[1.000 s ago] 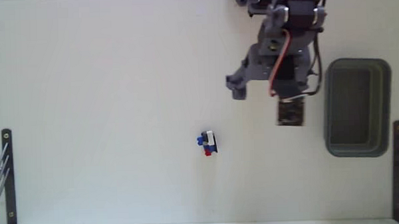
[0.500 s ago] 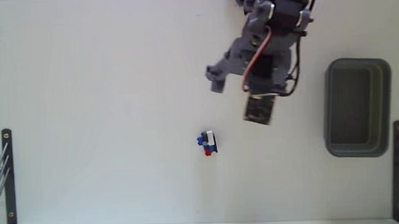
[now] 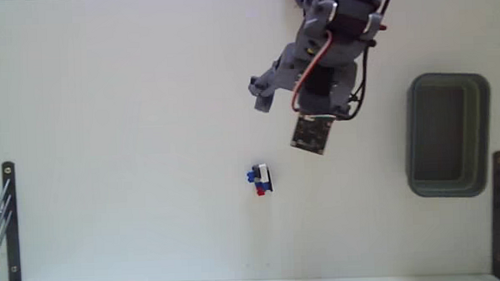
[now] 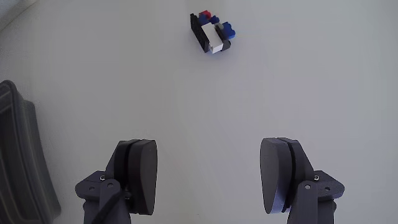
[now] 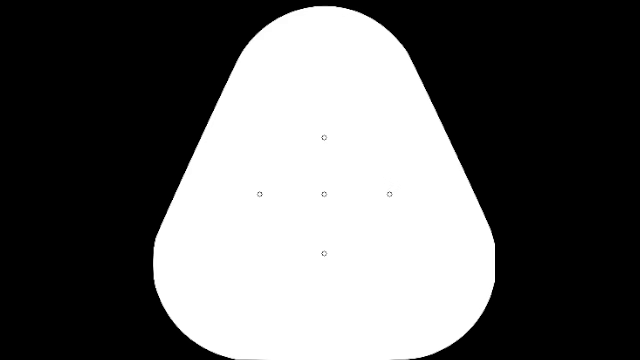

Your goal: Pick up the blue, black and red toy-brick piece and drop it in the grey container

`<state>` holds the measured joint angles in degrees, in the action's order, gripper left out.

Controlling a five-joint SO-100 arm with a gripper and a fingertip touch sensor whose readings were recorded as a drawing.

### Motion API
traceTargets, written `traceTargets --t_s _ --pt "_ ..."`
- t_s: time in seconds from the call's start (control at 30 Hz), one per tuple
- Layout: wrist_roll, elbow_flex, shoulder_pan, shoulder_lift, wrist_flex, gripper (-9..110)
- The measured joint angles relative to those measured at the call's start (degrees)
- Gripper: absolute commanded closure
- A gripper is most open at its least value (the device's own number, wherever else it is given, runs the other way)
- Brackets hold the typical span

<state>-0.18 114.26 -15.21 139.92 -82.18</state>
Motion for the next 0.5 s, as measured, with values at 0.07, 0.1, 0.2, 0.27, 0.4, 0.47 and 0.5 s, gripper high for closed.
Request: traceTargets --t_s 0.07,0.1,0.2,0.27,0.4,0.47,0.5 --pt "0.0 0.0 -0.26 0.0 0.0 -9" --pt "0.0 0.0 -0.62 0.0 0.0 -9" --pt "0.0 0.0 -0.53 0.0 0.0 -9" --pt "0.0 0.0 -0.35 0.0 0.0 -9" --pt "0.0 0.0 -0.44 -0.88 1.23 -9" --pt "-0.09 0.0 -0.35 -2.72 2.46 -9" --pt "-0.09 0.0 -0.35 -3.78 3.16 -9"
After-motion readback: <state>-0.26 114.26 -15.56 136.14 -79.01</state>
